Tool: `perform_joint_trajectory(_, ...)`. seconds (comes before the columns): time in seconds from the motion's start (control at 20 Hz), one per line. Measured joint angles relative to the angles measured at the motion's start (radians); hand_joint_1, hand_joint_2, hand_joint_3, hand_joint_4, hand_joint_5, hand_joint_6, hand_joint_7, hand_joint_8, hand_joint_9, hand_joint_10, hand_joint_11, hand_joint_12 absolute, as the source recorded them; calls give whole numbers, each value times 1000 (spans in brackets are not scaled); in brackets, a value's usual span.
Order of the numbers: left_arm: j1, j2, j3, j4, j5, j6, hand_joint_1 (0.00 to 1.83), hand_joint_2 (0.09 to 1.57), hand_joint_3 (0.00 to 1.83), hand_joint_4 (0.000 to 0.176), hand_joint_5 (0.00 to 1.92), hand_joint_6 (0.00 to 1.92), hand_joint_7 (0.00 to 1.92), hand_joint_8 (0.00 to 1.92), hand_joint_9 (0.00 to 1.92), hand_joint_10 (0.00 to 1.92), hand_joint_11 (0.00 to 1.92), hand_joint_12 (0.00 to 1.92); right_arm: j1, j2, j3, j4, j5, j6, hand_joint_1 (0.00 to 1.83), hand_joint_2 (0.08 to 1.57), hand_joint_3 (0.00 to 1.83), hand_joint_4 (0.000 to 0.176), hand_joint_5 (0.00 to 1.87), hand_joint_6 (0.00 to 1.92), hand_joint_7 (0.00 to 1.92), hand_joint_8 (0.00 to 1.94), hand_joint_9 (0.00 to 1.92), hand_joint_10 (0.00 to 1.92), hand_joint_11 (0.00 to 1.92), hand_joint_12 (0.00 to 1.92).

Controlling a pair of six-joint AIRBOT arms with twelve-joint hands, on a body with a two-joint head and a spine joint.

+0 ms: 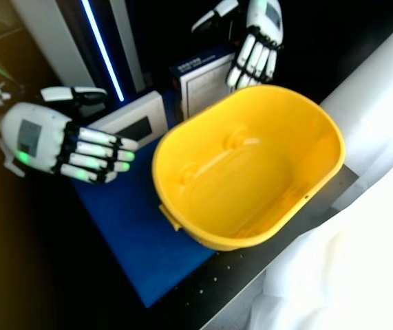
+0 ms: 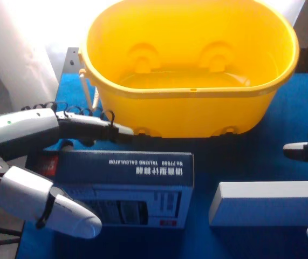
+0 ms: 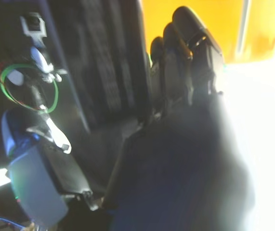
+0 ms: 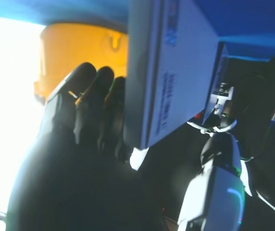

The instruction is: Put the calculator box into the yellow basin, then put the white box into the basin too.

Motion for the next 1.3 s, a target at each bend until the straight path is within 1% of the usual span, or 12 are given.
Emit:
perform_joint_trajectory(0.1,0,-21,18,18,32,-22,757,869,29,0,509,34,404,27,369,73,0,1495,0,-15,8,3,14,-5,1127,988,33,0,762,80,749,68,489,562,59,1548)
perform_joint_trajectory(0.15,0,-24,20,19,34,-26,831,918,21,0,558,32,442,25,410,96,0,1529,0,-17,8,3,17,-6,1206,1029,26,0,890,115,858,104,582,649,175,1569)
perform_joint_trajectory(0.2,-6,-27,25,25,33,-27,968,992,19,0,638,37,496,27,462,126,0,1553,0,-18,8,1,19,-8,1343,1089,27,0,947,732,909,825,868,1161,638,1620)
perform_joint_trajectory(0.3,-6,-37,38,13,18,-40,1144,1095,9,0,815,36,670,31,644,181,224,1477,1,-18,10,1,19,-10,1379,1119,4,0,927,939,901,1041,965,1292,952,1534)
perform_joint_trajectory(0.35,-8,-37,39,10,3,-40,1131,1179,0,0,821,971,876,83,821,321,520,1429,1,-18,10,3,20,-9,1466,1115,0,0,945,979,909,940,932,1175,828,1611)
perform_joint_trajectory(0.4,-8,-37,40,9,-6,-39,1317,1164,0,0,799,1080,878,904,878,1130,727,1448,1,-18,10,3,19,-10,1481,1126,4,0,926,1047,874,963,892,1186,782,1637)
perform_joint_trajectory(0.45,-8,-39,42,-6,-19,-34,1351,1175,3,0,743,1163,853,1113,882,1331,796,1470,7,-19,10,10,19,-11,1385,1151,6,0,908,1134,830,1043,854,1343,756,1589)
perform_joint_trajectory(0.6,18,-43,55,-93,-78,-18,1356,1180,2,0,765,1110,857,1210,838,1446,764,1605,7,-19,11,14,-18,21,1353,1181,2,0,854,1163,816,1247,762,1425,611,1588)
perform_joint_trajectory(0.75,48,-23,45,-167,-171,-3,1212,1176,4,0,832,1074,903,1306,814,1194,644,1559,7,-20,7,19,-132,47,1360,1159,2,0,891,1075,853,1210,815,1359,695,1510)
perform_joint_trajectory(0.85,49,1,19,-219,-284,48,1344,1191,2,0,750,1193,851,1222,780,1442,623,1582,7,-20,-4,24,-206,49,1356,1164,0,0,874,1123,867,1186,788,1373,620,1558)
perform_joint_trajectory(1.1,49,26,-2,-302,-496,149,1365,1153,0,0,809,1096,950,1083,841,1353,747,1513,7,-24,-11,41,-289,50,1361,1145,0,0,921,1121,877,1109,842,1259,684,1382)
perform_joint_trajectory(1.3,-22,19,21,-347,-645,219,1215,1235,3,0,716,1144,838,1510,851,1571,707,1834,7,-47,-11,67,-290,49,1366,1132,0,0,942,1091,966,999,807,1283,579,1511)
